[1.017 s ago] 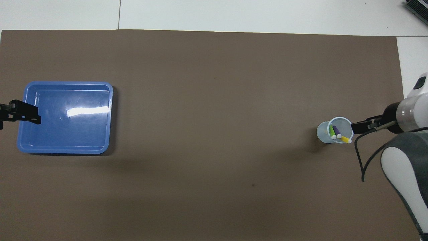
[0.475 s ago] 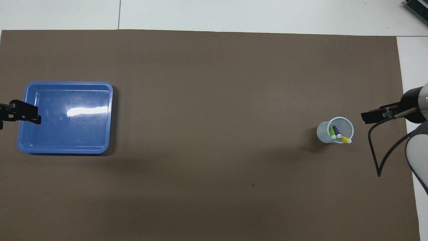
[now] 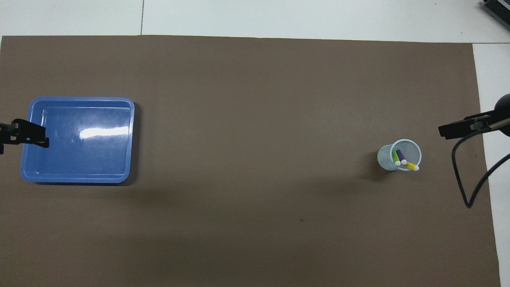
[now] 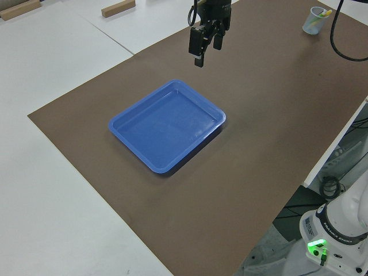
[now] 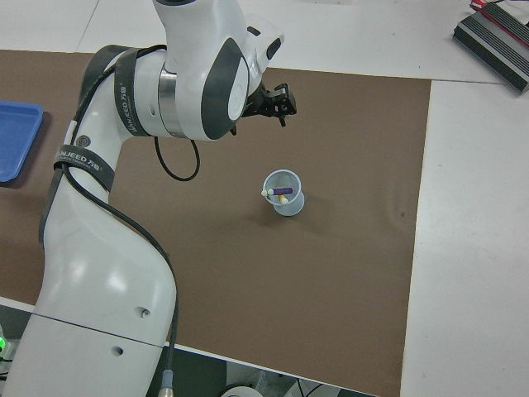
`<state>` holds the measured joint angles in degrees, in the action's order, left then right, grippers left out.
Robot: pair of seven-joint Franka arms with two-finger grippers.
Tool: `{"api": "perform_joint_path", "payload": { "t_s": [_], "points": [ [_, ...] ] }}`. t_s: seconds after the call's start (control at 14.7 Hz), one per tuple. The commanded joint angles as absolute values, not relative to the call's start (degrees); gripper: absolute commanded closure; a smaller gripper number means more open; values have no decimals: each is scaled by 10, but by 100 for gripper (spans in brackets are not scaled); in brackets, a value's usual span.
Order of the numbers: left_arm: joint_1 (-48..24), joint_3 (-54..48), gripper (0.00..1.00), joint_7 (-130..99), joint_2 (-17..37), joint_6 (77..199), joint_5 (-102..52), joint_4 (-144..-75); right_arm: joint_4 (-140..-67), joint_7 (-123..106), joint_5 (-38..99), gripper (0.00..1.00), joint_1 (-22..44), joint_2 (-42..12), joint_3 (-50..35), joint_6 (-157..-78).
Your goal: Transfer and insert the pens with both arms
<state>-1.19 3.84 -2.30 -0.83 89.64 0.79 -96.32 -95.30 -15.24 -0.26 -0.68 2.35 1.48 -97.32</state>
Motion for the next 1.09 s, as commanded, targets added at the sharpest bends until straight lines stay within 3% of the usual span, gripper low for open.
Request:
{"api": "perform_joint_path", "payload": {
  "t_s": [0.0,1.02],
  "points": [
    [-19,41,0,-23,-16,894,11,-966,-913,-124,20,0,4,-5,39,-949],
    [-21,41,0,-23,-16,894,11,-966,-934,-63,19,0,11,2,47,-934]
  ]
}}
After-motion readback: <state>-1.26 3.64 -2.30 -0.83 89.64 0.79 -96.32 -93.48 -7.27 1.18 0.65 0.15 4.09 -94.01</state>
